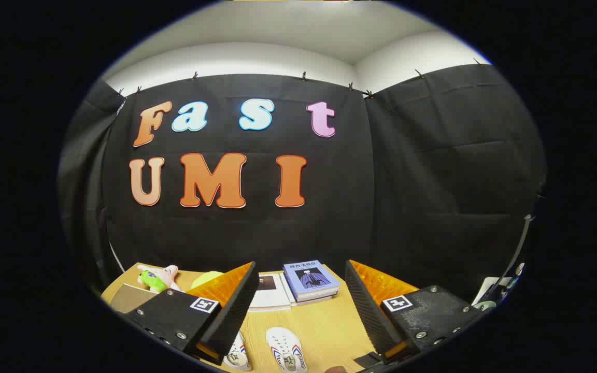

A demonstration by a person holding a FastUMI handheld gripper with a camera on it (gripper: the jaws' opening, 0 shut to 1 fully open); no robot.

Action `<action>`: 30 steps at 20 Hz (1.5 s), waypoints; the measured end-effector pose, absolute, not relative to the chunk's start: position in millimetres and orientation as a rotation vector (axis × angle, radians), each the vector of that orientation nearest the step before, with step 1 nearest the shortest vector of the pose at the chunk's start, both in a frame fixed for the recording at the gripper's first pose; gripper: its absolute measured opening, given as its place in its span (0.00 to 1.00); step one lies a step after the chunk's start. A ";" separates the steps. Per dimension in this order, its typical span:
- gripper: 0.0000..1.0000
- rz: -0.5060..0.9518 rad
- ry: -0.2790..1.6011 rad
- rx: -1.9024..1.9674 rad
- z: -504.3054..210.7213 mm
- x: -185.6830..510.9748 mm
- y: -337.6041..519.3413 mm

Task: Open the storage box then place both shoes into the box .Put the left shoe in first, then the right shoe, with the right side of both shoes facing outward in a uniform manner.

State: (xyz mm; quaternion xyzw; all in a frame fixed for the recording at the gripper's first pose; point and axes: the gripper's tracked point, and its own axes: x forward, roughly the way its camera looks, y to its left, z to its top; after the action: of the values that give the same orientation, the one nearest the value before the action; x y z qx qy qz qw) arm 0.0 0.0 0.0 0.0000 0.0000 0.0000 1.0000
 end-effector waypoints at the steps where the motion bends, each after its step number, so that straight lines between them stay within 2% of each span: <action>1: 0.99 0.001 -0.002 0.000 -0.2 0.2 0.6; 21: 0.99 0.007 0.038 0.031 -17.4 3.1 1.5; 26: 0.99 0.081 0.092 0.171 -41.7 7.4 16.6; 30: 0.98 0.250 0.252 0.398 -91.6 11.7 57.6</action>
State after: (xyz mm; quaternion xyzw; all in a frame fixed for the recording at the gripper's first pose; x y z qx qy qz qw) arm 11.7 57.6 -91.6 0.1966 0.1244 0.1237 0.9647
